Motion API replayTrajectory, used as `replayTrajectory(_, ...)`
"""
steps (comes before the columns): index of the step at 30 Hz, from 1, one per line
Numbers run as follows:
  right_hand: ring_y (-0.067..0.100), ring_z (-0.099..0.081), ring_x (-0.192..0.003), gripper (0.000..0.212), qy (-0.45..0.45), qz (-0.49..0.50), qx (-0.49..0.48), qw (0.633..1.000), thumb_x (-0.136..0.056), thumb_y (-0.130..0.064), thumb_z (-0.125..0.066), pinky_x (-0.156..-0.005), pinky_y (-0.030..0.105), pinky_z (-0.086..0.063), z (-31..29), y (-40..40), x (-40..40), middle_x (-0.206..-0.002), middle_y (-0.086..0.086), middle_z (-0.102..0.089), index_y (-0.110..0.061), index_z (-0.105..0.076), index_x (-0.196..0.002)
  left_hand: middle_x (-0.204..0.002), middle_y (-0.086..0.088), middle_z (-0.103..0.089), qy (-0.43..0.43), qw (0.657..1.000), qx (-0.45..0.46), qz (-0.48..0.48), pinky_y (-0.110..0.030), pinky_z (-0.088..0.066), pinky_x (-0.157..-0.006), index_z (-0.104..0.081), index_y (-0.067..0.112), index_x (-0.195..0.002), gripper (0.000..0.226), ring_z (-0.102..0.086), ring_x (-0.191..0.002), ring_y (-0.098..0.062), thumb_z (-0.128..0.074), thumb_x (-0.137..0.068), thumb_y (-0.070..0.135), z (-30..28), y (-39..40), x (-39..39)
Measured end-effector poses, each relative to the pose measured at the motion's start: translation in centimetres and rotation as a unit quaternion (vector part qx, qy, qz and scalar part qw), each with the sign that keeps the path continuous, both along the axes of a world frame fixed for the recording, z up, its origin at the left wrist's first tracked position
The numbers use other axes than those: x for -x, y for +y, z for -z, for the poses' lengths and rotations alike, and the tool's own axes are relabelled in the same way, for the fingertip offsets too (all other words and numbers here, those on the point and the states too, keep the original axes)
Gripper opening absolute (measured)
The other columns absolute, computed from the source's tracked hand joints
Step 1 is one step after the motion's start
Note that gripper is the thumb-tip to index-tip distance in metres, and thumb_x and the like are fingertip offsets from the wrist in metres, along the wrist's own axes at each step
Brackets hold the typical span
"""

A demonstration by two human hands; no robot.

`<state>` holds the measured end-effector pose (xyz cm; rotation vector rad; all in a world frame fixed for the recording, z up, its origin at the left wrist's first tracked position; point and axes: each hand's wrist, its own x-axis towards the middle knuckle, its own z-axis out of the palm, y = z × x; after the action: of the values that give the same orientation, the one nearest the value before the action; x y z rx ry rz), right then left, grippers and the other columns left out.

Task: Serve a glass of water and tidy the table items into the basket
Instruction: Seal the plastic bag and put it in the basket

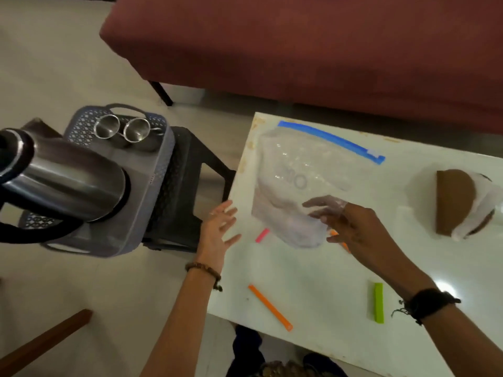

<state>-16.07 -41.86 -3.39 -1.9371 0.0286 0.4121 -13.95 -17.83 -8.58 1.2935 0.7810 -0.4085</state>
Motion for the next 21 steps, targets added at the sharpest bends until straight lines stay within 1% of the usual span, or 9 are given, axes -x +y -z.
replayTrajectory(3, 0.001, -0.061, -0.094, 0.052, -0.043, -0.032, 0.008, 0.999, -0.093, 0.003, -0.045, -0.062, 0.014, -0.05, -0.9, 4.2, -2.7, -0.099, -0.026, -0.065, -0.046, -0.063, -0.099, -0.122, -0.002, -0.057, 0.026, 0.997, 0.076, 0.005, -0.037, -0.054, -0.078, -0.056, 0.031, -0.109, 0.025, -0.057, -0.103, -0.013, -0.047, -0.092, 0.015, 0.4, 2.7, 0.0)
replayTrajectory(6, -0.001, -0.059, -0.1, 0.053, -0.077, -0.066, 0.014, 0.995, -0.093, 0.003, -0.045, -0.068, 0.017, -0.055, -1.6, 9.1, -5.6, -0.107, -0.028, -0.063, -0.047, -0.064, -0.101, -0.129, -0.002, -0.055, -0.008, 0.987, 0.159, 0.012, -0.044, -0.055, -0.083, -0.048, 0.032, -0.122, 0.037, -0.059, -0.109, -0.019, -0.053, -0.09, 0.014, -0.4, 4.8, -1.7)
replayTrajectory(10, 0.028, -0.063, -0.099, 0.031, -0.127, -0.069, 0.044, 0.988, -0.093, -0.004, -0.049, -0.079, 0.047, -0.057, -1.7, 16.1, -10.5, -0.113, 0.009, -0.068, -0.018, -0.066, -0.114, -0.121, -0.009, -0.062, -0.104, 0.971, 0.192, -0.097, -0.04, -0.057, -0.081, -0.053, 0.03, -0.114, 0.035, -0.066, -0.098, -0.022, -0.054, -0.088, 0.005, -1.9, 8.4, -5.4)
replayTrajectory(12, 0.029, -0.065, -0.097, 0.029, -0.171, -0.076, 0.048, 0.981, -0.091, -0.015, -0.049, -0.078, 0.052, -0.056, -2.1, 19.8, -13.0, -0.109, 0.008, -0.068, -0.016, -0.066, -0.115, -0.107, -0.01, -0.067, -0.118, 0.963, 0.178, -0.166, -0.033, -0.059, -0.075, -0.05, 0.019, -0.124, 0.038, -0.067, -0.09, -0.022, -0.052, -0.088, 0.003, -2.1, 10.9, -7.5)
replayTrajectory(15, 0.019, -0.064, -0.092, 0.036, -0.201, -0.102, 0.04, 0.973, -0.088, -0.024, -0.046, -0.076, 0.045, -0.057, -2.3, 24.7, -16.2, -0.103, -0.003, -0.064, -0.015, -0.062, -0.119, -0.101, -0.01, -0.066, -0.11, 0.952, 0.172, -0.228, -0.027, -0.06, -0.07, -0.044, 0.006, -0.13, 0.043, -0.066, -0.086, -0.019, -0.052, -0.088, 0.002, -1.7, 14.2, -10.4)
replayTrajectory(17, 0.024, -0.065, -0.094, 0.036, -0.202, -0.133, 0.056, 0.969, -0.089, -0.023, -0.045, -0.077, 0.039, -0.056, -1.2, 27.1, -18.1, -0.108, 0.006, -0.068, -0.012, -0.062, -0.119, -0.111, -0.014, -0.062, -0.097, 0.946, 0.166, -0.26, -0.027, -0.058, -0.073, -0.043, 0.002, -0.13, 0.043, -0.064, -0.087, -0.019, -0.05, -0.088, -0.002, -1.2, 15.9, -12.2)
replayTrajectory(19, 0.021, -0.063, -0.093, 0.033, -0.218, -0.16, 0.086, 0.959, -0.091, -0.022, -0.047, -0.075, 0.02, -0.048, 0.1, 28.9, -19.6, -0.11, 0.013, -0.069, -0.008, -0.063, -0.117, -0.118, -0.016, -0.057, -0.085, 0.943, 0.149, -0.284, -0.029, -0.054, -0.077, -0.042, 0.001, -0.131, 0.045, -0.062, -0.094, -0.022, -0.049, -0.087, -0.005, -0.6, 17.0, -13.6)
replayTrajectory(20, 0.02, -0.062, -0.093, 0.03, -0.222, -0.169, 0.103, 0.955, -0.092, -0.019, -0.049, -0.072, 0.016, -0.044, 0.7, 29.5, -20.3, -0.11, 0.013, -0.069, -0.007, -0.063, -0.116, -0.12, -0.016, -0.056, -0.084, 0.943, 0.14, -0.288, -0.03, -0.052, -0.081, -0.041, 0.001, -0.132, 0.046, -0.059, -0.1, -0.024, -0.048, -0.087, -0.007, -0.5, 17.3, -14.2)
replayTrajectory(21, 0.023, -0.062, -0.093, 0.027, -0.223, -0.178, 0.121, 0.951, -0.092, -0.014, -0.051, -0.07, 0.019, -0.044, 1.2, 30.2, -20.9, -0.109, 0.014, -0.068, -0.006, -0.063, -0.115, -0.123, -0.016, -0.055, -0.087, 0.945, 0.131, -0.288, -0.032, -0.05, -0.086, -0.04, 0.003, -0.133, 0.048, -0.057, -0.107, -0.026, -0.047, -0.087, -0.009, -0.1, 17.6, -14.7)
